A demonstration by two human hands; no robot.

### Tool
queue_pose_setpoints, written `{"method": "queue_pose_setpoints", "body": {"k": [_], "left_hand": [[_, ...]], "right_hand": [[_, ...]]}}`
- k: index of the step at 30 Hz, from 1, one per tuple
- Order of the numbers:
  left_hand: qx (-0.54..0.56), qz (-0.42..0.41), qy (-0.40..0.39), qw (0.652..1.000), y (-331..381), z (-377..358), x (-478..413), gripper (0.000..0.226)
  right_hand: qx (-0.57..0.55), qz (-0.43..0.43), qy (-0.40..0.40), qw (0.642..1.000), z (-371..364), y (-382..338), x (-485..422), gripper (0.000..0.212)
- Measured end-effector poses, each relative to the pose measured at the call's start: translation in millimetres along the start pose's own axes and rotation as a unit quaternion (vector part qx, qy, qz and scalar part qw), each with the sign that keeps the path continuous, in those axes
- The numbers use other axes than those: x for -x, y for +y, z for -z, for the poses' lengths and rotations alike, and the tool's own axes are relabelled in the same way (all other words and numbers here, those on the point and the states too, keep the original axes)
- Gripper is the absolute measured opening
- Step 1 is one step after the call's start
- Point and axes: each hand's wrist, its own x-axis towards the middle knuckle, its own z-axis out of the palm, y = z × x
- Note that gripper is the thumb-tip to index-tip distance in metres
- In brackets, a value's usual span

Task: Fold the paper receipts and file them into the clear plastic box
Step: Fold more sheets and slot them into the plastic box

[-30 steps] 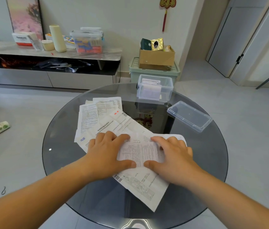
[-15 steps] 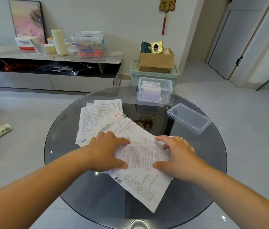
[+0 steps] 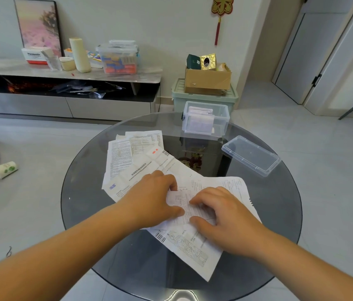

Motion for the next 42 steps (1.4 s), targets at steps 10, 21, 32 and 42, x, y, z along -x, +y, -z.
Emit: {"method": "queue_pose_setpoints", "body": {"k": [10, 21, 32, 42], "left_hand": [[0.008, 0.055, -0.089, 0.994, 15, 11, -8, 0.058], [0.201, 0.07, -0.104, 0.972, 12, 19, -6, 0.009], [0.226, 0.05, -0.148, 0.962, 5, 19, 14, 0.03], [0.028, -0.098, -0.024, 0.994, 6, 0, 17, 0.022]], "right_hand": [[0.009, 0.011, 0.005, 1.0, -4, 1, 5, 0.043], [-0.035, -0.013, -0.01, 0.999, 2, 0, 9, 0.07], [-0.002, 0.023, 0.024, 0.999, 0, 4, 17, 0.057], [-0.014, 0.023, 0.049, 0.998, 1, 4, 18, 0.025]]}}
